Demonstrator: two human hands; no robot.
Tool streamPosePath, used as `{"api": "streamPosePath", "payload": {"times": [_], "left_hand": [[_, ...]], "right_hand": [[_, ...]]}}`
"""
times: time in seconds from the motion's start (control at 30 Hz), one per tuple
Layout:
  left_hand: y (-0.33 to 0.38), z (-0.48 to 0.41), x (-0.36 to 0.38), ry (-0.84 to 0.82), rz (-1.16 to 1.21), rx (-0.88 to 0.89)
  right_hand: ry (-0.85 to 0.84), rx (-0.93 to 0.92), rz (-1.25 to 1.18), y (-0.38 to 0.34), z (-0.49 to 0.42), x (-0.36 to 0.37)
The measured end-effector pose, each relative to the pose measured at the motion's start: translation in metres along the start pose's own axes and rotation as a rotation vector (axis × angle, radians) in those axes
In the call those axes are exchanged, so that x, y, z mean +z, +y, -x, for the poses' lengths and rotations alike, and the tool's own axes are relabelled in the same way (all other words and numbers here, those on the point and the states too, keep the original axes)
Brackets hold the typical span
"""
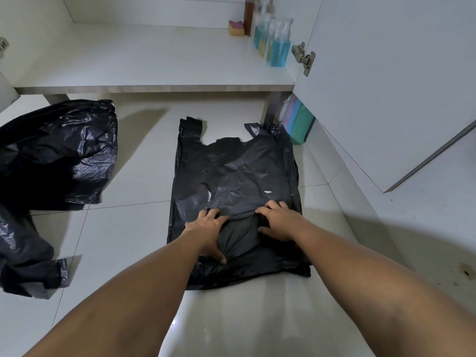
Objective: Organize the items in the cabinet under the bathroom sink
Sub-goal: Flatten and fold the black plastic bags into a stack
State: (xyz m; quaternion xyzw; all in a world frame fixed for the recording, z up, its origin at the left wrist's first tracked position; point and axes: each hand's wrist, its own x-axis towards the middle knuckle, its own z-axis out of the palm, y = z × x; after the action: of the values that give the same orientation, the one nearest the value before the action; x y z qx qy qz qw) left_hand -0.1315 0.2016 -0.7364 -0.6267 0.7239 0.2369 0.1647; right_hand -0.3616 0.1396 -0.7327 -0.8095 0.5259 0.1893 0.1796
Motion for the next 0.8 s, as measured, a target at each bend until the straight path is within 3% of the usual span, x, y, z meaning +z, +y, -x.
{"api": "streamPosePath", "payload": {"times": [0.13,0.2,0.3,0.5,0.57,0.8], "left_hand": [[0.001,-0.005,-0.003,0.005,0.012,-0.007],[0.001,-0.007,-0.005,0.003,0.012,-0.013],[0.002,-0.009,-0.008,0.006,-0.030,-0.018],[0.004,-0.034,-0.044,0.265,-0.045,-0.013],[0.005,-0.049,-0.054,0.295,-0.026,-0.004],[0.016,-0.098,-0.065,0.157,-0.066,0.004]], "right_hand": [[0.019,0.408,-0.105,0.028,-0.010,-0.011],[0.161,0.553,-0.177,0.031,-0.013,-0.021],[0.415,0.365,-0.117,0.017,-0.025,-0.031],[0.293,0.105,-0.134,-0.017,-0.061,-0.043],[0.311,0.103,-0.173,-0.017,-0.074,-0.048],[0.525,0.331,-0.548,0.018,-0.137,-0.086]]}}
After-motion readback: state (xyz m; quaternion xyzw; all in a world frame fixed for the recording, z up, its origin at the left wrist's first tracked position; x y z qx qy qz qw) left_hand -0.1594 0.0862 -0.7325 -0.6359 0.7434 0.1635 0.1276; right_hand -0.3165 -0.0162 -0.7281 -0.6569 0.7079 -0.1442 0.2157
